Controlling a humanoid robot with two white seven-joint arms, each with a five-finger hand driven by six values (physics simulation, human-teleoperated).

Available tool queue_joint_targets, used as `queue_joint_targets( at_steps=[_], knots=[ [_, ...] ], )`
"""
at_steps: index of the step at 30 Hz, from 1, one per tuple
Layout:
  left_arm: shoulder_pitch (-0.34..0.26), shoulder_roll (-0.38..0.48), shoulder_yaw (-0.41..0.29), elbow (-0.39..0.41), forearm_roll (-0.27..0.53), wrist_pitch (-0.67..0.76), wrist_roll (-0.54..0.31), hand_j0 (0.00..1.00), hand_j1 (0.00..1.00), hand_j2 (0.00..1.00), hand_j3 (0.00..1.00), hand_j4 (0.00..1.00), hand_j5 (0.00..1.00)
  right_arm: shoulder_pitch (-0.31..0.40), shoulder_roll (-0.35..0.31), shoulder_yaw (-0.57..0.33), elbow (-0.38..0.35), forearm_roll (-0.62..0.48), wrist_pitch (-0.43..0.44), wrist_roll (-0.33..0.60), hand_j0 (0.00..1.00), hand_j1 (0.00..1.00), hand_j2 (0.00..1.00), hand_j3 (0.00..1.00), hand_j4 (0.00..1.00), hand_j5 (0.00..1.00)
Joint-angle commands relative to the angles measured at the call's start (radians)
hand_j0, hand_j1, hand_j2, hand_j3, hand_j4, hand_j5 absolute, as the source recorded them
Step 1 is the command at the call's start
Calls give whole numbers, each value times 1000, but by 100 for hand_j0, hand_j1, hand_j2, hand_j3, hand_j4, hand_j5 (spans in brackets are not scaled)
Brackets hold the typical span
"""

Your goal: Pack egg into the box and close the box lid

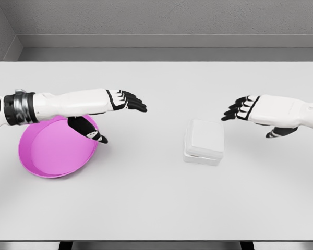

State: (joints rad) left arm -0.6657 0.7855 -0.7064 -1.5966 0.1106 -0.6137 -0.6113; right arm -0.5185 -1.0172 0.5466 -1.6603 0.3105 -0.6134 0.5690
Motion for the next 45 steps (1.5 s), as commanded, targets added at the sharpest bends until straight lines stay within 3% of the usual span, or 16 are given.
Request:
queue_joint_targets(
  at_steps=[1, 7, 14, 39, 45],
  knots=[
    [0, 1, 2, 0, 8, 3, 0, 100, 100, 100, 100, 100, 100, 0, 0, 13, -1, -5, 3, 0, 100, 100, 100, 100, 100, 100],
    [-2, 32, 1, 3, 8, 3, 0, 100, 100, 100, 100, 100, 100, -8, 25, 79, -1, -5, 3, 3, 100, 100, 100, 100, 100, 100],
    [-3, 32, 2, 3, 11, 3, 0, 100, 100, 100, 100, 100, 100, -46, 22, 76, -4, -5, 3, -6, 100, 100, 100, 100, 100, 100],
    [-2, 44, 1, 17, 11, 3, 0, 100, 100, 100, 100, 100, 100, -58, 42, 78, -3, -5, 3, -8, 100, 100, 100, 100, 100, 100],
    [0, 46, 1, 18, 12, 3, 0, 100, 100, 100, 100, 100, 100, -63, 42, 56, 40, -39, 3, -9, 100, 100, 100, 100, 100, 100]
  ],
)
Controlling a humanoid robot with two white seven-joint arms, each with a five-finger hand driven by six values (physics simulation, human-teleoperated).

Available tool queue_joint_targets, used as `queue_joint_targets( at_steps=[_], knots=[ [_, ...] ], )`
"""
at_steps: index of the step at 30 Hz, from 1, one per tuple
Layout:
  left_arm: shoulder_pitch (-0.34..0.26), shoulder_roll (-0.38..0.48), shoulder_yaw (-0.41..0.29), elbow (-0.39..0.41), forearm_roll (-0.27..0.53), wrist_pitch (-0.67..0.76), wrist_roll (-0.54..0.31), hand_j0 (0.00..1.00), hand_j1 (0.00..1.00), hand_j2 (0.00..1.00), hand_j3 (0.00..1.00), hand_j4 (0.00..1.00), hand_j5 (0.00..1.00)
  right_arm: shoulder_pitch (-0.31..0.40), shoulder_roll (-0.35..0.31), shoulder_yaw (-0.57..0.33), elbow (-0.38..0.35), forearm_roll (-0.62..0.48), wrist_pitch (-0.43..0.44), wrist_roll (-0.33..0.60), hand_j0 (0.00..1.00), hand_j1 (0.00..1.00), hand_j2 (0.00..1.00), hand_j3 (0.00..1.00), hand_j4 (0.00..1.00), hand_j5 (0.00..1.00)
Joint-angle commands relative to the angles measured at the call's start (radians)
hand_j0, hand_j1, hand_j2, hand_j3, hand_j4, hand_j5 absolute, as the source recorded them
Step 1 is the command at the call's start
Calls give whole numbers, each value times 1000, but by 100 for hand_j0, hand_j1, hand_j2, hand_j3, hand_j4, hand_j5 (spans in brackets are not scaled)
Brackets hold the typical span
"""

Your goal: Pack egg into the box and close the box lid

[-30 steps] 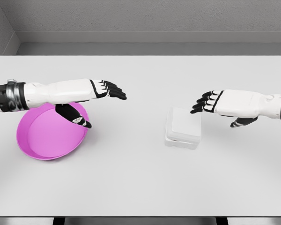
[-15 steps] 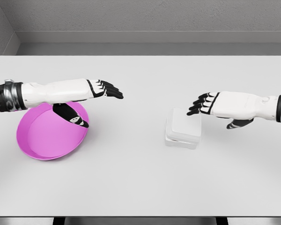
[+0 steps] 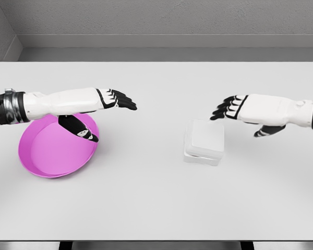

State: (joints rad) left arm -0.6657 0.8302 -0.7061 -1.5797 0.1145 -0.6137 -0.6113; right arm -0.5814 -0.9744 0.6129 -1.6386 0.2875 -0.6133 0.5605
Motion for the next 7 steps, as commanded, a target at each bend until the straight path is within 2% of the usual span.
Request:
queue_joint_targets(
  at_steps=[1, 7],
  knots=[
    [0, 1, 1, 0, 7, 3, 0, 100, 100, 100, 100, 100, 100, 0, -1, -12, 31, -16, 2, -1, 100, 100, 100, 100, 100, 100],
    [0, 1, 1, 0, 8, 3, 0, 100, 100, 100, 100, 100, 100, 0, 0, -16, 49, -16, 2, -1, 100, 100, 100, 100, 100, 100]
  ],
)
